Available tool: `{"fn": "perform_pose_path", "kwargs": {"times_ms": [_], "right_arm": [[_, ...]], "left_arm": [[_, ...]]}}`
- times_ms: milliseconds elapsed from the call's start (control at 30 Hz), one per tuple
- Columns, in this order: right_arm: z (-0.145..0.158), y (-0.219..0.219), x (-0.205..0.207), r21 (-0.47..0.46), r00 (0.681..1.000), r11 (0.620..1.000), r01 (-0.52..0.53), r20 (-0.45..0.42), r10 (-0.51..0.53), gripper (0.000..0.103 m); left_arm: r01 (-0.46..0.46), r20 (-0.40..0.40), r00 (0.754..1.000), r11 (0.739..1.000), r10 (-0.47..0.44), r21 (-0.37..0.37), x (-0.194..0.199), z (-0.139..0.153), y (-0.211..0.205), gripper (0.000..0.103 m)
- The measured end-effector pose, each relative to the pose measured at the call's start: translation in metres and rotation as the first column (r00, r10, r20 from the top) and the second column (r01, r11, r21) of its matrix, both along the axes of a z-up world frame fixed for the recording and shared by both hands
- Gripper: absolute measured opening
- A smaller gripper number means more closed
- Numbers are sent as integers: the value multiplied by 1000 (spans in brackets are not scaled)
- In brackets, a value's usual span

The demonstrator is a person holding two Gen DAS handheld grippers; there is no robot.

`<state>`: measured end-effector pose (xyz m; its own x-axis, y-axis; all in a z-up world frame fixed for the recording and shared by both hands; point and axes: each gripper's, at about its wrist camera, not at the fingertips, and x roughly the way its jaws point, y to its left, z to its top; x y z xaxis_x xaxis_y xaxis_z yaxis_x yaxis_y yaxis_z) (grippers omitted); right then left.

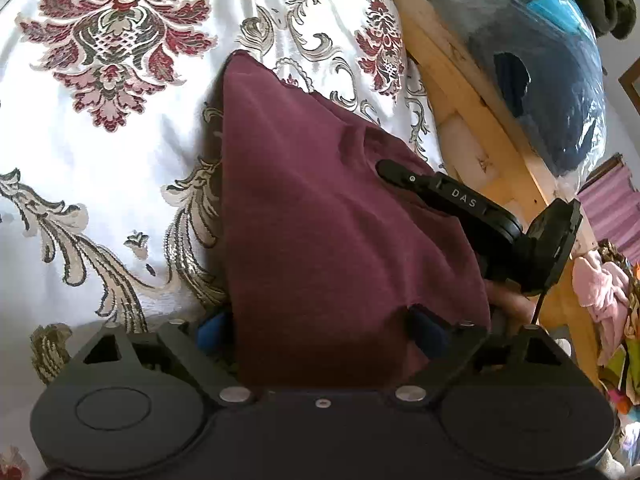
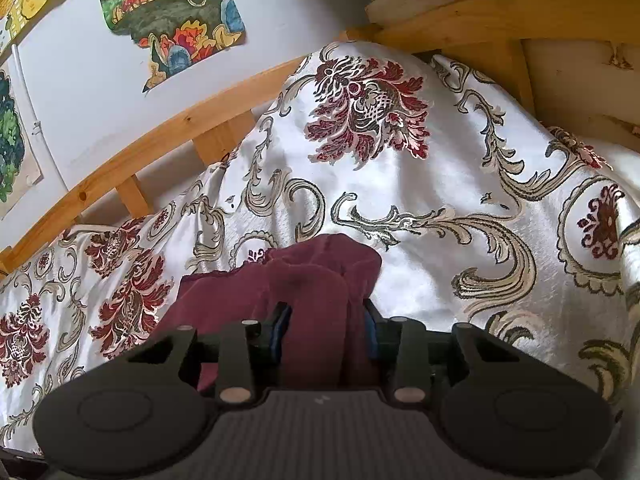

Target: Fold small clothes

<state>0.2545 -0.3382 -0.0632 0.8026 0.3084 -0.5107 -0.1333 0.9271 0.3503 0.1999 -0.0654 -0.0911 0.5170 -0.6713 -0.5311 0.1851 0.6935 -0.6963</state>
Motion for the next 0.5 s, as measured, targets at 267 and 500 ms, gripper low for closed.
{"fn": "perform_pose_path", "kwargs": {"times_ms": [267,500], "right_arm": [[0,1,0,2,1000,1000,3,0,-3,38],[0,3,-1,-6,1000,1000,5,13,-5,31]], "left_arm": [[-13,-3,1000,1000,13,6,-1,0,2,83],[-21,-2,1000,999,21,40,-1,4,0,76]]}}
